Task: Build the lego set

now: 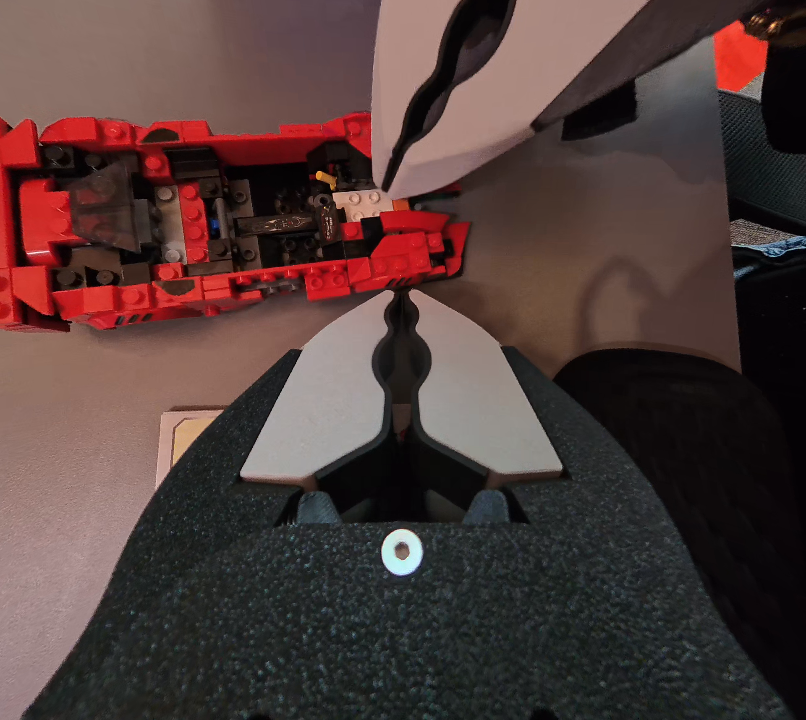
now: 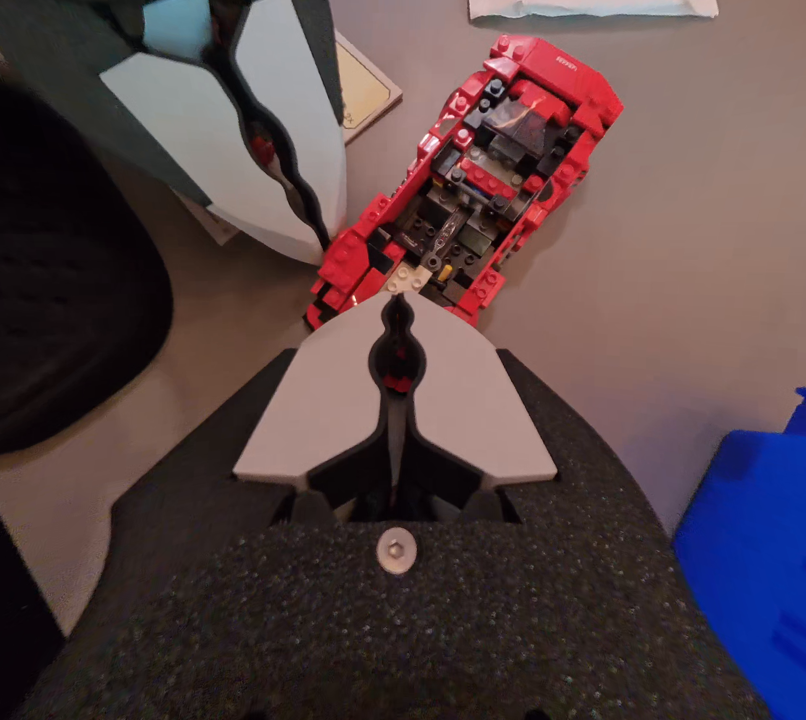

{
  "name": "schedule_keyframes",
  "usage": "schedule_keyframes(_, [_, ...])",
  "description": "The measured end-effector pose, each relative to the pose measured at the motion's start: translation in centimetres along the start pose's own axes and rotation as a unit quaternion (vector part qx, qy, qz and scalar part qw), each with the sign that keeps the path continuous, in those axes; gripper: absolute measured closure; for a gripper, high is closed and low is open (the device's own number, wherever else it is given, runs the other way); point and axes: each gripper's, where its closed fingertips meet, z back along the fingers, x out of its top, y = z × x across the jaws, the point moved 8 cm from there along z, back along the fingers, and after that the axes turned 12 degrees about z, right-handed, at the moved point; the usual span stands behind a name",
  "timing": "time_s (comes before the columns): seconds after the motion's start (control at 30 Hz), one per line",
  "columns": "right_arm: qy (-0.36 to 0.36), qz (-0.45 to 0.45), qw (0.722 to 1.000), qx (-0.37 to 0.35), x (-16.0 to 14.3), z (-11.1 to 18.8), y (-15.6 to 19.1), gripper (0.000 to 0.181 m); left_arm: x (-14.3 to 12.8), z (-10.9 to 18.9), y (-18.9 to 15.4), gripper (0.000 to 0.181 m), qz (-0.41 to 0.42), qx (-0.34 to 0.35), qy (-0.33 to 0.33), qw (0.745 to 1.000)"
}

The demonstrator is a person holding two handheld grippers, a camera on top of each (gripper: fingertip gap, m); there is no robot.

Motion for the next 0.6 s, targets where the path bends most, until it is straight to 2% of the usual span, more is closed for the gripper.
schedule_keyframes(0.1, [0.005, 0.018, 1.000, -0.005, 0.13, -0.35, 0.27, 0.181, -0.02, -0.07, 0.01, 0.181, 0.001, 0.000, -0.001, 1.000])
schedule_keyframes(0.33, [-0.052, -0.034, 0.997, 0.045, 0.12, -0.33, 0.11, 0.181, -0.07, -0.15, -0.01, 0.181, 0.000, -0.003, -0.002, 1.000])
schedule_keyframes(0.43, [-0.048, -0.037, 0.998, 0.029, -0.08, -0.12, -0.28, 0.181, -0.14, -0.23, 0.03, 0.181, 0.001, -0.001, 0.002, 1.000])
schedule_keyframes(0.6, [-0.002, 0.052, 0.999, -0.010, -0.13, -0.28, 0.05, 0.181, -0.18, 0.00, 0.22, 0.181, 0.004, 0.001, -0.002, 1.000])
